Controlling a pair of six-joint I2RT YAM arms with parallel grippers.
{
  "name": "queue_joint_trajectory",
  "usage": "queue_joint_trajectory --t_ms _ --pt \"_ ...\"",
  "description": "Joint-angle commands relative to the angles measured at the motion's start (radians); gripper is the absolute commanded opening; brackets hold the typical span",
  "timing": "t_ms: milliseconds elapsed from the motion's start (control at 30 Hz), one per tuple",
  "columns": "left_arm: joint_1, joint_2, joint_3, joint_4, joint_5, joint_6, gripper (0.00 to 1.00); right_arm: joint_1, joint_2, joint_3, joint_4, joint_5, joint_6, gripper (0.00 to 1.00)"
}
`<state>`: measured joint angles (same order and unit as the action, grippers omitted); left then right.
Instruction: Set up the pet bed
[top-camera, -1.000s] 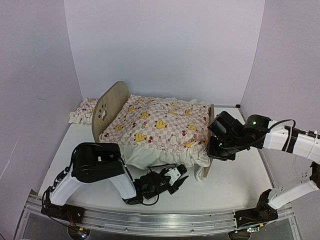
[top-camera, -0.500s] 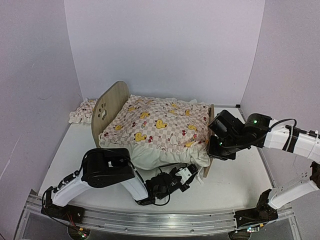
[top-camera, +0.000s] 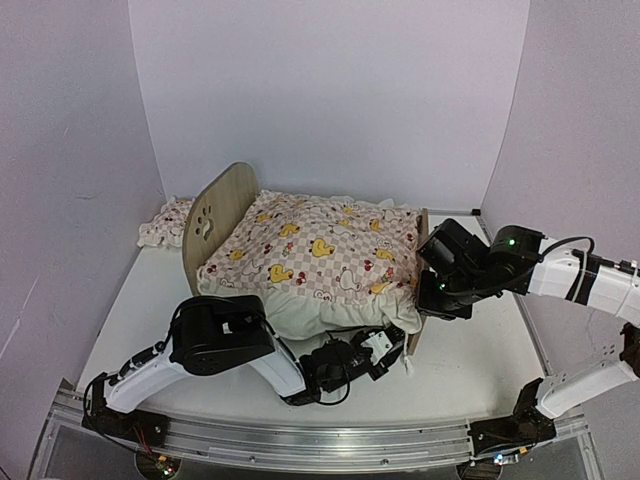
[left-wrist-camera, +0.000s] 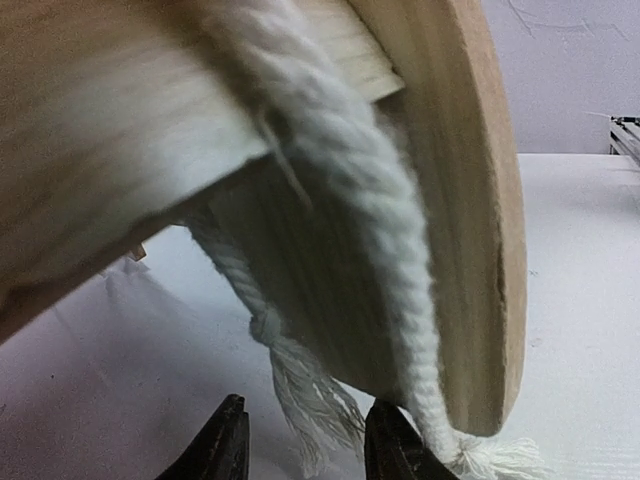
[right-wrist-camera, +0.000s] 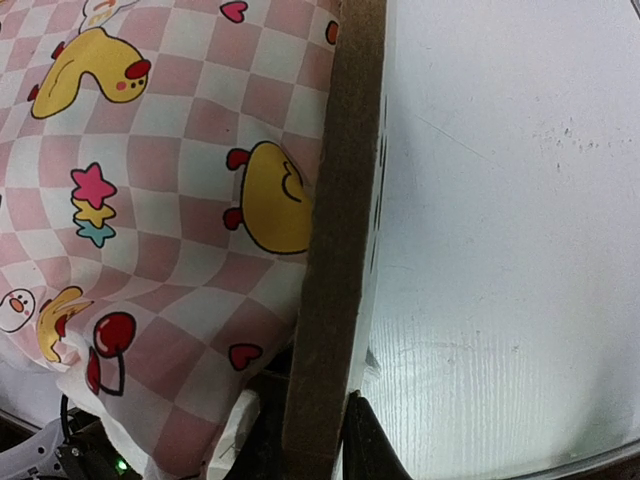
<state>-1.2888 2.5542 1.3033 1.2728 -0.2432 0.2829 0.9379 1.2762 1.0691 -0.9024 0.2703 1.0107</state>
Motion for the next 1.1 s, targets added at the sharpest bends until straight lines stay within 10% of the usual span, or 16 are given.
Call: queue_joint_trajectory --t_ms 0,367,633,1067 --pt "0.018 0.047 0.101 -0.082 -0.003 0.004 0.38 0.024 -0.074 0.126 0.257 -0.053 0.000 0.00" --pt "0.016 -0.048 0.006 -0.110 -0.010 0.040 0.00 0.029 -0.079 0.105 0.270 -0.010 0.011 0.00" --pt "-0.025 -0.341 -0.317 -0.112 0.220 -0.129 0.00 0.024 -0.018 0.045 0.363 0.144 -0.038 0.00" --pt "-0.030 -0.352 -0.344 -0.191 0.366 -0.274 0.00 0.012 0.064 -0.125 0.506 0.118 -0.111 0.00"
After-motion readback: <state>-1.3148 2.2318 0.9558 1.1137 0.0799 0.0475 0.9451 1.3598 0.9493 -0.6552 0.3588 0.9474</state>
